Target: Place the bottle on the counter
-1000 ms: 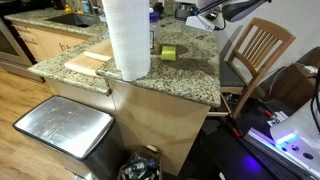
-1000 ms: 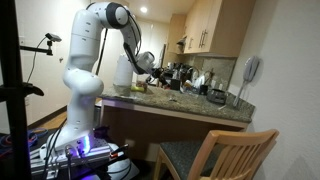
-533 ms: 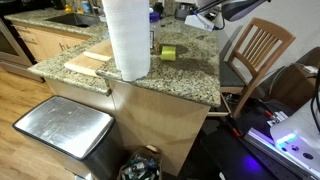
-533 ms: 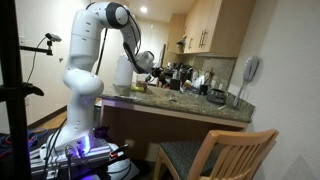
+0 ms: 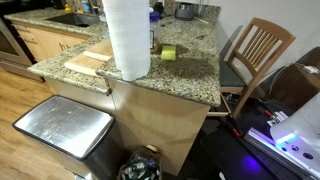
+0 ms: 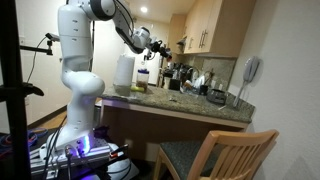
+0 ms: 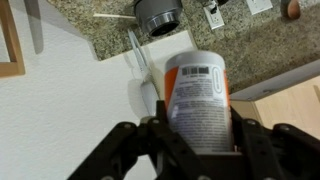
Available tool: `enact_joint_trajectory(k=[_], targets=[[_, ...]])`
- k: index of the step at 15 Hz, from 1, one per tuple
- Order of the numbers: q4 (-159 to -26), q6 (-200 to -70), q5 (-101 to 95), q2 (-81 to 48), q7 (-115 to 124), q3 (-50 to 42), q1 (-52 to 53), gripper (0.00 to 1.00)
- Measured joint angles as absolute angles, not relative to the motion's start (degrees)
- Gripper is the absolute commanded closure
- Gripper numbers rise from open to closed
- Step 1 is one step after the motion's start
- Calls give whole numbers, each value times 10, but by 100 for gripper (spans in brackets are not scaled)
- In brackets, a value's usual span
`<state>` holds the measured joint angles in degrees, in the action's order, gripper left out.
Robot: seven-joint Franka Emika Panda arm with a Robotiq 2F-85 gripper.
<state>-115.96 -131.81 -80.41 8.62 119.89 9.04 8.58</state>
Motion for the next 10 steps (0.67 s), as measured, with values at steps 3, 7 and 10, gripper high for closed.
enact_joint_trajectory(k=[3, 7, 10], targets=[[-1160, -1318, -802, 82, 1200, 90, 86, 75], [-1171, -1320, -809, 11, 1253, 83, 83, 75], [-1169, -1319, -822, -68, 1312, 73, 80, 75]])
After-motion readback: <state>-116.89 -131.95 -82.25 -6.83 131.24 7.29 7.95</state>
